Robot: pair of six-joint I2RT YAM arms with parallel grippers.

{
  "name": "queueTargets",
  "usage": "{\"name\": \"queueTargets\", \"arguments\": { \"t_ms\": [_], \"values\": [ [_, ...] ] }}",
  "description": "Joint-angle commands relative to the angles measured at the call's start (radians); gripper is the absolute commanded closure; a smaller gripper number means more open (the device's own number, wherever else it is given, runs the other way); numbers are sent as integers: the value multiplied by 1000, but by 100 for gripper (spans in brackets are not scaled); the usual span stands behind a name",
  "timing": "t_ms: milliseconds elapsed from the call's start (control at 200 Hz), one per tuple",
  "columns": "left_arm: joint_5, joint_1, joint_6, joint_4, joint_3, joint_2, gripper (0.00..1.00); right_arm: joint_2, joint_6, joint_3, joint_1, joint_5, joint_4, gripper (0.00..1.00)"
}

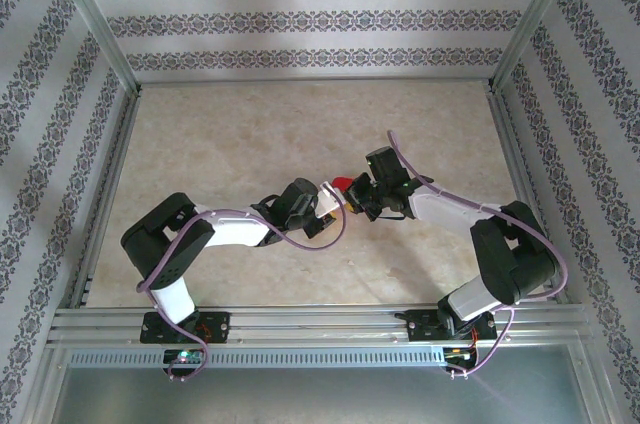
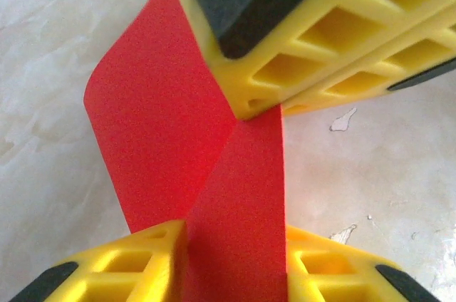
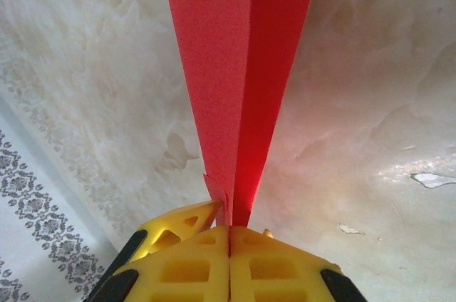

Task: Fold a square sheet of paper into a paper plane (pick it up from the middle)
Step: Fold the wing for the fifth time at the center of the table.

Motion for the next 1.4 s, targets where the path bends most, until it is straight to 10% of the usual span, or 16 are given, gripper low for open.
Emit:
{"name": "queueTargets", "arguments": {
  "t_ms": [0, 879, 1399],
  "values": [
    [-13, -12, -13, 40, 20, 15, 70, 18, 6, 26, -11, -22, -19, 92],
    [1, -12, -83, 22, 12, 27, 77, 69, 6, 32, -1, -51, 10, 95],
    [1, -9, -279, 95, -39, 27, 90, -29, -130, 6, -98, 7, 4, 39]
  ]
}}
